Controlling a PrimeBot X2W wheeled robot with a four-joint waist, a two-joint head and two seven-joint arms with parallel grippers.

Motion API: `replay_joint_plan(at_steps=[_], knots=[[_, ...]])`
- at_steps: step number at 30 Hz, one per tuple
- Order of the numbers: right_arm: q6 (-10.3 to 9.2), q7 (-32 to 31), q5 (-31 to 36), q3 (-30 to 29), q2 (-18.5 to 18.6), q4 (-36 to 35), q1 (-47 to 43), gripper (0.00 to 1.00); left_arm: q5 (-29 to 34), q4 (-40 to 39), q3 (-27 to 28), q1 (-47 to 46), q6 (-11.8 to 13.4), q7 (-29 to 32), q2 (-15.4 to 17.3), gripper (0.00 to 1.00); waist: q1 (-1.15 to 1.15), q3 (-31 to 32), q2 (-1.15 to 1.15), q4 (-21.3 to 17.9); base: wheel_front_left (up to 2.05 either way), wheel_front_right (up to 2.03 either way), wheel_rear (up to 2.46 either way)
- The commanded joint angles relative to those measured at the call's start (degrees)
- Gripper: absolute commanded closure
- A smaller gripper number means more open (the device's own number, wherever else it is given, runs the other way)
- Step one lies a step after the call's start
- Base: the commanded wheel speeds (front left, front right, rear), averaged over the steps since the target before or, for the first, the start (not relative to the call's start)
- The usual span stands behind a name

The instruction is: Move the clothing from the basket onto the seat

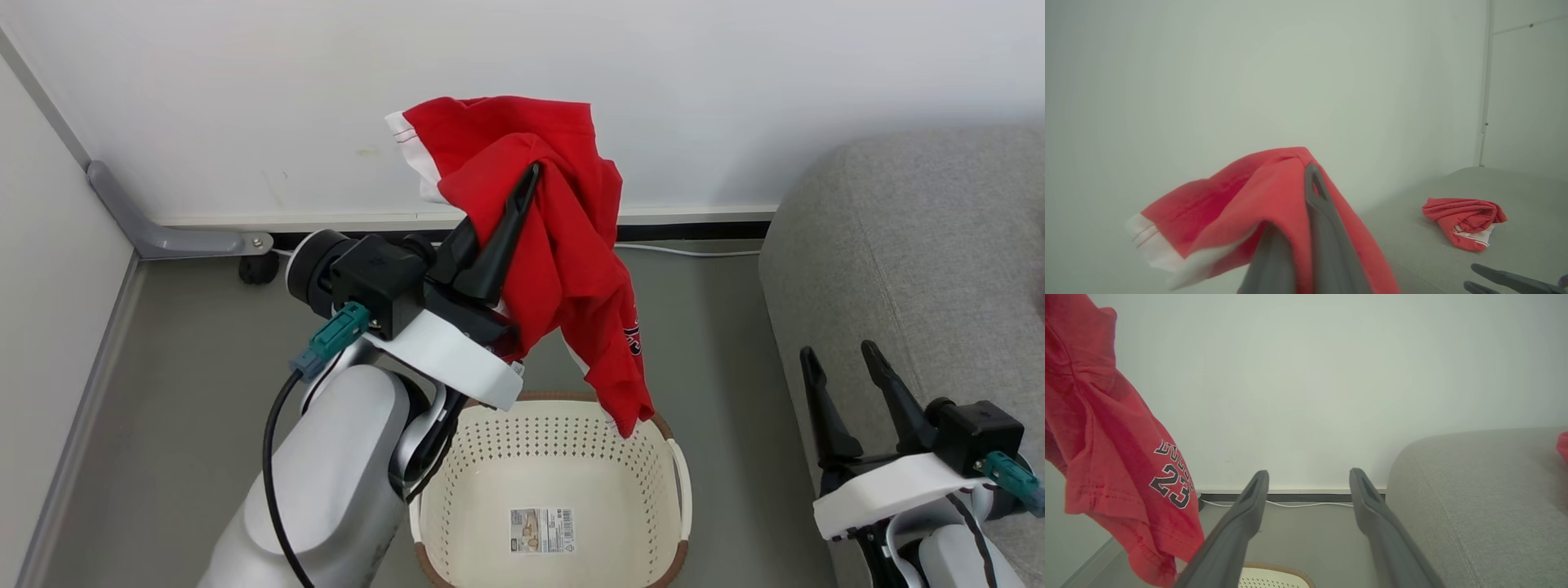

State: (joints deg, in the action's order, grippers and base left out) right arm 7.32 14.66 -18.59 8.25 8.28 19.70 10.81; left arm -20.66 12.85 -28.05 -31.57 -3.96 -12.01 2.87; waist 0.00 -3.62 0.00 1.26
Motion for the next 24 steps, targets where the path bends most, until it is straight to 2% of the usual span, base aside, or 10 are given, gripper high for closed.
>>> replay_joint_plan(at_steps=[1, 8, 19, 24], knots=[[0.17, 0.3, 0.2, 1.4, 0.5, -1.1, 0.7, 0.0, 0.2, -2.0, 1.8, -3.4, 0.3, 0.0, 0.8, 1.0, 0.0, -0.2, 0.0, -0.1, 0.0, 0.0, 0.0], [0.17, 0.3, -0.4, 3.7, 0.7, -2.8, 1.6, 0.0, 0.0, -2.9, 0.6, -3.9, 0.8, 0.0, 0.6, 1.0, 0.0, -1.3, 0.0, -0.2, 0.0, 0.0, 0.0], [0.17, 0.3, -3.0, 15.8, 3.5, -11.6, 5.5, 0.0, -1.2, -2.1, -2.3, -4.0, 1.3, -0.9, 0.2, 1.0, 0.0, -2.6, 0.0, -0.3, 0.0, 0.0, 0.0], [0.17, 0.3, -3.4, 20.9, 4.7, -13.0, 6.7, 0.0, -1.9, -1.6, -3.7, -4.5, 1.5, -1.4, 0.1, 1.0, 0.0, -2.8, 0.0, 0.1, 0.0, 0.0, 0.0]])
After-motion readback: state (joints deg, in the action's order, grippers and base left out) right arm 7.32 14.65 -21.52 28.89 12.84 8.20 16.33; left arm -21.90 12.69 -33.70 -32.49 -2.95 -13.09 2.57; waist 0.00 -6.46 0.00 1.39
